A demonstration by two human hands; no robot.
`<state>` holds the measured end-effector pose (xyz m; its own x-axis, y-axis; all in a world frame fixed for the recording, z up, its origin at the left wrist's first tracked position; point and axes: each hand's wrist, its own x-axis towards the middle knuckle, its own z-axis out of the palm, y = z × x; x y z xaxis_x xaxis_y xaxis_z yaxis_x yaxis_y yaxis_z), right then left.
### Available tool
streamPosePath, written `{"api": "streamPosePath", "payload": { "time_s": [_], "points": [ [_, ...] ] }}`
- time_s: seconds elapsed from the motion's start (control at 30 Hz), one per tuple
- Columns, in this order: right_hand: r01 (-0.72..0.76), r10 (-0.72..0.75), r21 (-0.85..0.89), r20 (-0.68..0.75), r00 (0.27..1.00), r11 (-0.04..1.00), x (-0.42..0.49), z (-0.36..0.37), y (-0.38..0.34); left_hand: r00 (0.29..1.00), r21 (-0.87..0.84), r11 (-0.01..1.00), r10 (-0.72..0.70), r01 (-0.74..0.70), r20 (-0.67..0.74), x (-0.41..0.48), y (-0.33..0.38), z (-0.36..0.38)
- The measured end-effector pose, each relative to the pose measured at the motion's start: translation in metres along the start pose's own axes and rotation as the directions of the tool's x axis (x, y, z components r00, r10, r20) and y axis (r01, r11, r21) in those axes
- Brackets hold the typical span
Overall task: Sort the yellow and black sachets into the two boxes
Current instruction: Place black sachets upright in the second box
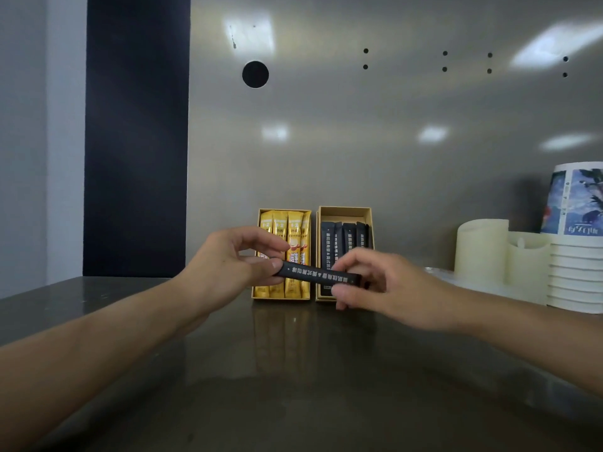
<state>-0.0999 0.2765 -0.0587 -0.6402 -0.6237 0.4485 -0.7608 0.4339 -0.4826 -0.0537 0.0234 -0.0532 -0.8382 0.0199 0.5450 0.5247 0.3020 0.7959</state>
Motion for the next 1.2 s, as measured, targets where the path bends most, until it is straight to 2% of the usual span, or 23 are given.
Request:
{"api": "streamPosePath", "payload": {
  "time_s": [0.07, 0.2, 0.33, 0.4, 0.53, 0.67, 0.73, 0.93, 1.2],
  "points": [
    [-0.007, 0.008, 0.074, -0.012, 1.000, 0.997, 0.002, 0.004, 0.002, 1.000, 0.011, 1.000, -0.009, 0.009, 0.003, -0.001, -0.001, 0.001],
    [0.033, 0.026, 0.304, -0.189, 0.982, 0.952, 0.010, -0.004, -0.002, 0.998, 0.020, 1.000, -0.013, 0.011, 0.064, -0.002, -0.001, 0.007],
    [0.050, 0.073, 0.444, -0.255, 0.964, 0.895, 0.013, -0.006, -0.005, 0.991, 0.020, 1.000, -0.021, 0.019, 0.133, -0.002, 0.000, 0.015],
    [0.051, 0.116, 0.490, -0.305, 0.945, 0.870, 0.017, -0.009, -0.003, 0.987, 0.078, 0.997, -0.036, 0.024, 0.156, -0.003, 0.000, 0.017],
    [0.021, 0.138, 0.340, -0.435, 0.890, 0.940, 0.028, -0.028, 0.009, 0.981, 0.234, 0.972, -0.077, 0.034, 0.178, -0.003, -0.003, 0.014],
    [-0.069, 0.081, 0.045, -0.442, 0.893, 0.997, 0.031, -0.034, 0.025, 0.973, 0.289, 0.957, -0.075, 0.009, 0.219, -0.002, -0.007, 0.012],
    [-0.085, 0.053, -0.053, -0.436, 0.898, 0.995, 0.031, -0.032, 0.030, 0.972, 0.324, 0.946, -0.060, -0.017, 0.226, 0.000, -0.009, 0.012],
    [-0.078, -0.023, -0.203, -0.450, 0.892, 0.976, 0.036, -0.027, 0.035, 0.959, 0.496, 0.857, -0.008, -0.138, 0.282, 0.001, -0.019, 0.008],
    [-0.067, -0.130, -0.441, -0.401, 0.907, 0.895, 0.036, -0.019, 0.044, 0.943, 0.534, 0.822, 0.013, -0.199, 0.332, 0.000, -0.019, 0.010]
  ]
}}
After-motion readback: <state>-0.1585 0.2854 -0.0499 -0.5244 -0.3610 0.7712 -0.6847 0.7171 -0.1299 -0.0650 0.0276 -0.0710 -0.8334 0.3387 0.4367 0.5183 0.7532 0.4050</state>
